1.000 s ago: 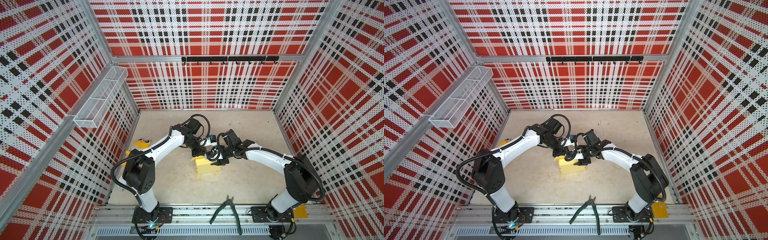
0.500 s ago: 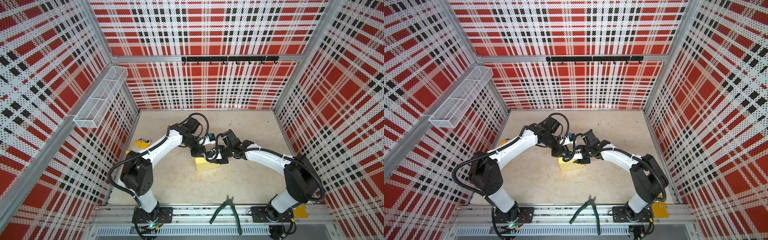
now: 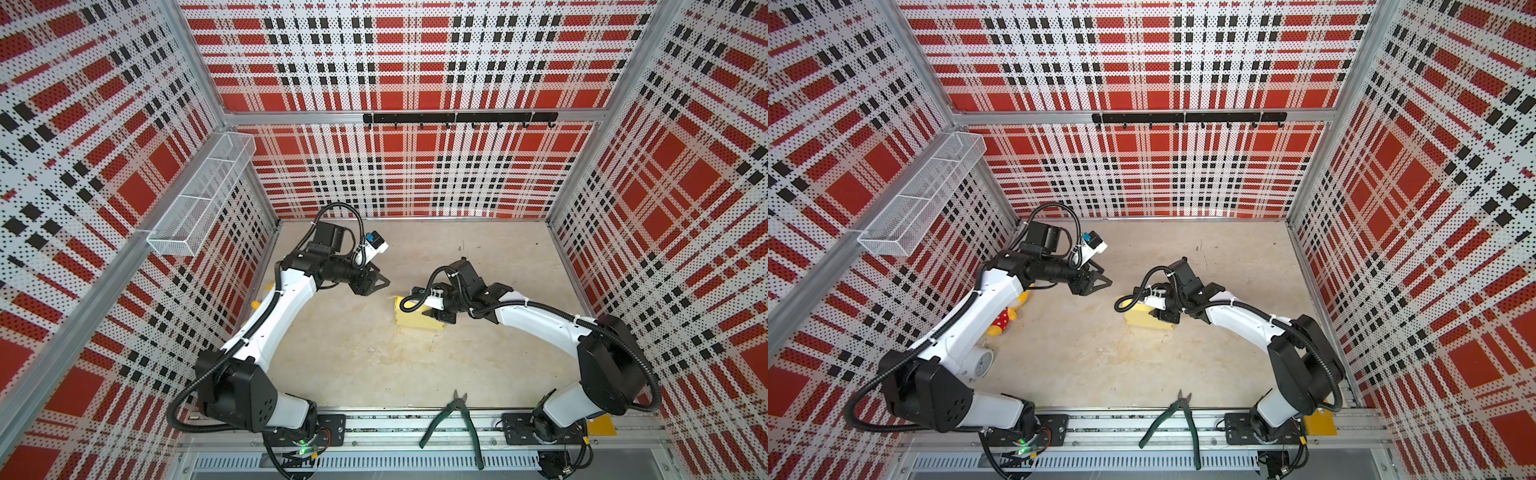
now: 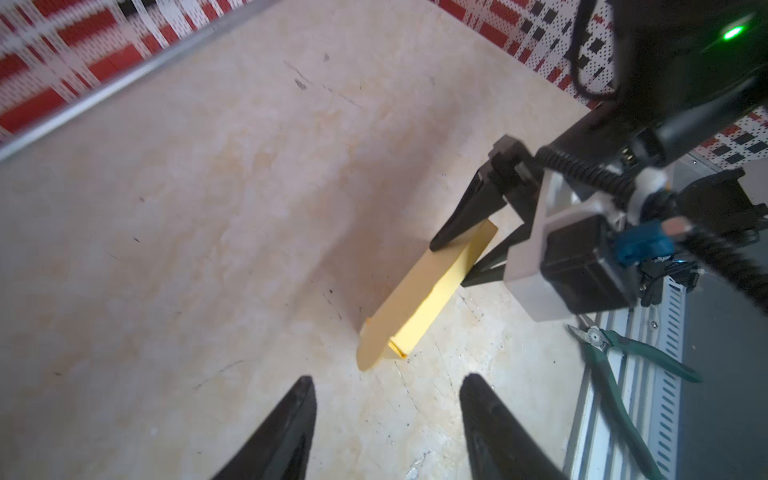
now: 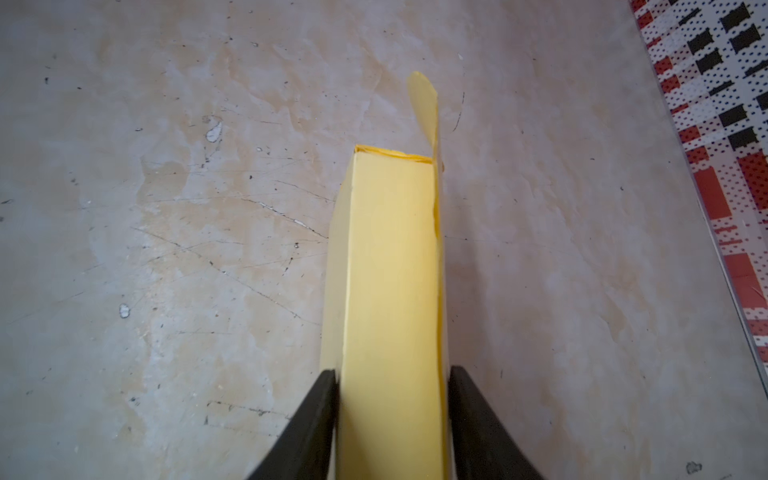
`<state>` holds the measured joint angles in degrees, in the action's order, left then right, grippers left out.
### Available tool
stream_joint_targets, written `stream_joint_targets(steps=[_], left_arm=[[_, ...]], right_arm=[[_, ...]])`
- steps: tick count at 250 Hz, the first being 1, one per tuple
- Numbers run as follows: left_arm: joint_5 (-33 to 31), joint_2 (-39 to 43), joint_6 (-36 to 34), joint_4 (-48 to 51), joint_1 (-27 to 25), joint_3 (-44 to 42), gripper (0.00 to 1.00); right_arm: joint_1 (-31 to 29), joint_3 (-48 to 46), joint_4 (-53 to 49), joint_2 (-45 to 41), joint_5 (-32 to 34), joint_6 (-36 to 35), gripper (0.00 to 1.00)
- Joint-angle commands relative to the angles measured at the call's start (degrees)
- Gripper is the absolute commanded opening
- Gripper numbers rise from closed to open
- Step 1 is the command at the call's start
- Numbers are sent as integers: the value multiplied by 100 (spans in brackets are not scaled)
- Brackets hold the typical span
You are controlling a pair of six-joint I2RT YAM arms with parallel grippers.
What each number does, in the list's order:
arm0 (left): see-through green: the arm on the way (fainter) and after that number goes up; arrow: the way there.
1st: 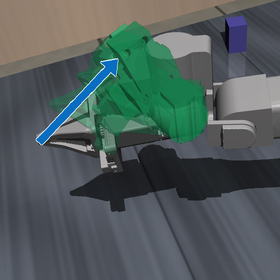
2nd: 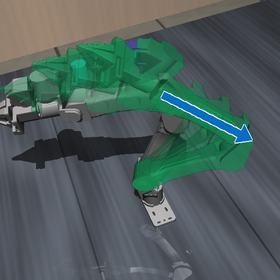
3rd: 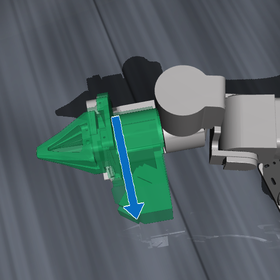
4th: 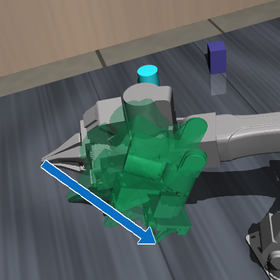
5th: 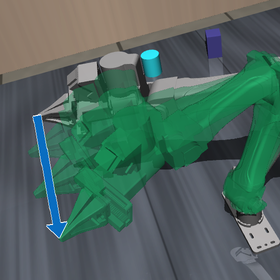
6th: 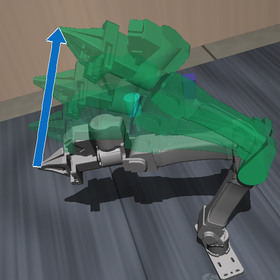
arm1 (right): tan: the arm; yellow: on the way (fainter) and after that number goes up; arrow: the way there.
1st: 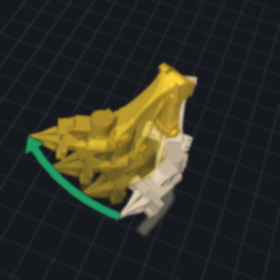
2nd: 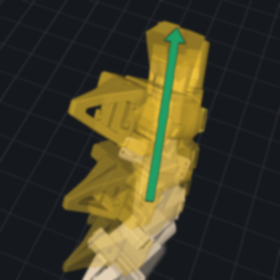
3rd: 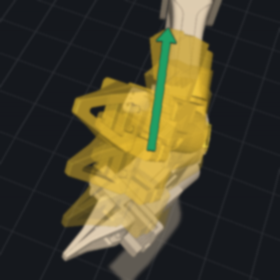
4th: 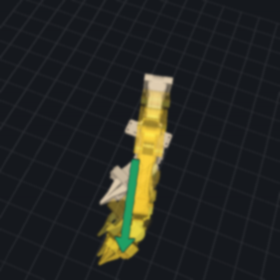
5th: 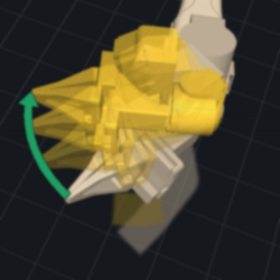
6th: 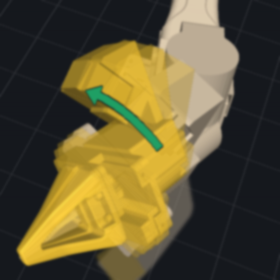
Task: Fold the paper box
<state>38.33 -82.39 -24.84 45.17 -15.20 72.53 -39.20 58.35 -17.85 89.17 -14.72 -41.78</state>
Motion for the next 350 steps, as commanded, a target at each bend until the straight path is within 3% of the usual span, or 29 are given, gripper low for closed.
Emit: stream_joint_targets(steps=[1, 78, 179, 269, 350], left_arm=[[-82, -75, 314, -550, 36, -260, 61], [-404, -328, 346, -1147, -46, -719, 63], [-774, -596, 347, -1375, -446, -847, 59], [-934, -857, 460, -1392, -671, -760, 44], [-994, -858, 620, -1414, -705, -729, 19]], right_arm=[[-240, -81, 317, -68, 543, 830, 48], [-290, -533, 1035, -22, 618, 1963, 49], [-293, -526, 1054, 16, 541, 2064, 47], [-325, -520, 1135, -31, 614, 2192, 46], [-351, -538, 1147, -22, 672, 2209, 48]])
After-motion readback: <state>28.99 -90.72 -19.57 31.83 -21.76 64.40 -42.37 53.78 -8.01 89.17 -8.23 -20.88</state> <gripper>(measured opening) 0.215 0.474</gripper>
